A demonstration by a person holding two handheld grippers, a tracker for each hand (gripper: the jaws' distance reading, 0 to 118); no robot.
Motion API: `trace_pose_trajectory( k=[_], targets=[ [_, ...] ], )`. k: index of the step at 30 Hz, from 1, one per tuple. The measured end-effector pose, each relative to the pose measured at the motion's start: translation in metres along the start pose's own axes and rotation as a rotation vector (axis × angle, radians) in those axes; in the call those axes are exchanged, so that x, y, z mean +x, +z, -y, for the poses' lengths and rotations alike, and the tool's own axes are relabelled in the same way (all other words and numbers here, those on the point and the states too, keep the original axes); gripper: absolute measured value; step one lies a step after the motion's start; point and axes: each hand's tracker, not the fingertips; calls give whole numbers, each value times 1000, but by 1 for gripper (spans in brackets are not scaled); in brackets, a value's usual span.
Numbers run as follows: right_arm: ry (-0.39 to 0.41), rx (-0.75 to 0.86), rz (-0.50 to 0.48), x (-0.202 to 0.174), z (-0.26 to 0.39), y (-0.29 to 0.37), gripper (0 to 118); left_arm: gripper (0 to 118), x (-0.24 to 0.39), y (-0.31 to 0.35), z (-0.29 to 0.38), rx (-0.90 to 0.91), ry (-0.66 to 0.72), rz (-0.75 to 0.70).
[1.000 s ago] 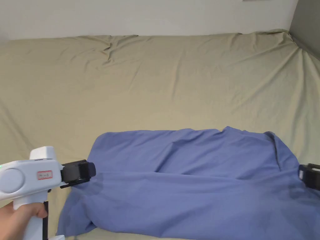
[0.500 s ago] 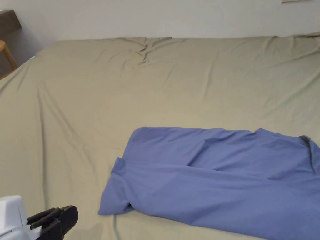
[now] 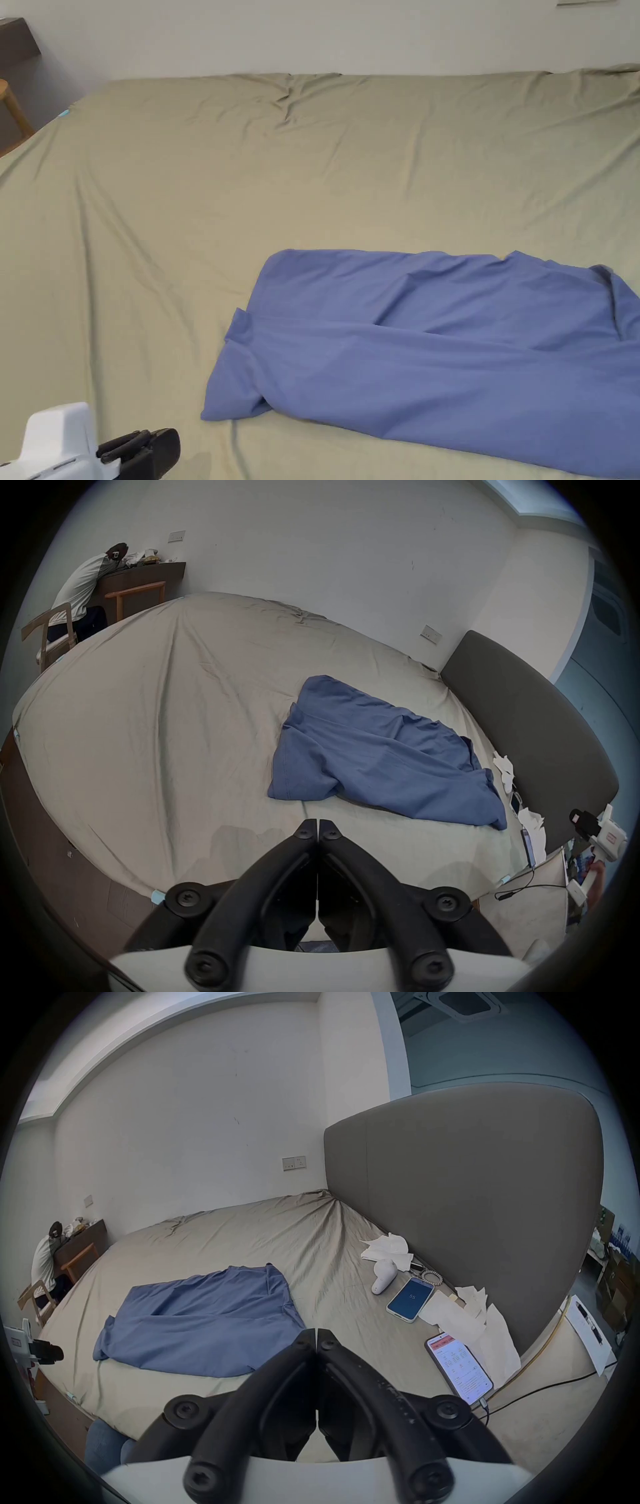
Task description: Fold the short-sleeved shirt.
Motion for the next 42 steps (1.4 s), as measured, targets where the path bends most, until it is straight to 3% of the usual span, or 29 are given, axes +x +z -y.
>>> trace_pose_trajectory(
  k=[10,15,16,18,19,20,22,23,24,25,26,27,28,36,37,38,39,40,41,42],
  targets=[
    [11,-13,-2,-5,3,1,1,0,-7,-1,-3,-4,9,-8],
    [-4,-29,-13,-3,5,-5,1,0,-15,-58,-22,-50,-12,1],
    [-2,-31,-13,-5,5,-6,1,8,-15,-72,-26,-56,-21,-5],
    [1,-36,-11,-7,6,-7,1,88,-10,-101,-36,-94,-37,-10],
    [0,-41,-14,-8,5,-7,1,116,-11,-116,-38,-135,-47,-19],
    [0,-41,-15,-9,6,-7,1,117,-10,-131,-38,-183,-57,-43],
    [6,-48,-10,-11,6,-9,1,94,-14,-149,-36,-199,-69,-37],
    [4,-48,-8,-10,5,-9,1,76,-12,-156,-35,-212,-73,-52],
    [1,-52,-11,-10,5,-10,1,76,-9,-161,-34,-219,-79,-69],
    [-2,-55,-13,-10,5,-10,1,69,-6,-162,-34,-232,-86,-63],
    [-2,-58,-14,-10,6,-12,1,52,-5,-156,-30,-222,-97,-68],
    [1,-58,-13,-7,7,-13,1,22,-3,-152,-29,-190,-109,-61],
    [4,-59,-14,-7,8,-15,1,9,-3,-150,-30,-172,-102,-2],
    [27,-127,-51,-12,21,-98,1,8,0,-122,-39,-106,-44,18],
    [24,-165,-101,-11,24,-118,3,8,2,-121,-40,-98,-56,8],
    [-27,-217,-134,-6,29,-141,29,8,5,-120,-39,-99,-70,5],
    [-65,-258,-158,-1,35,-163,77,8,5,-119,-40,-100,-77,2],
    [-69,-326,-158,0,39,-181,118,8,5,-119,-40,-96,-80,2],
    [-69,-360,-149,1,43,-195,111,8,4,-119,-41,-97,-81,4],
    [-63,-337,-136,-1,42,-200,97,8,2,-119,-42,-100,-75,9]
  ],
)
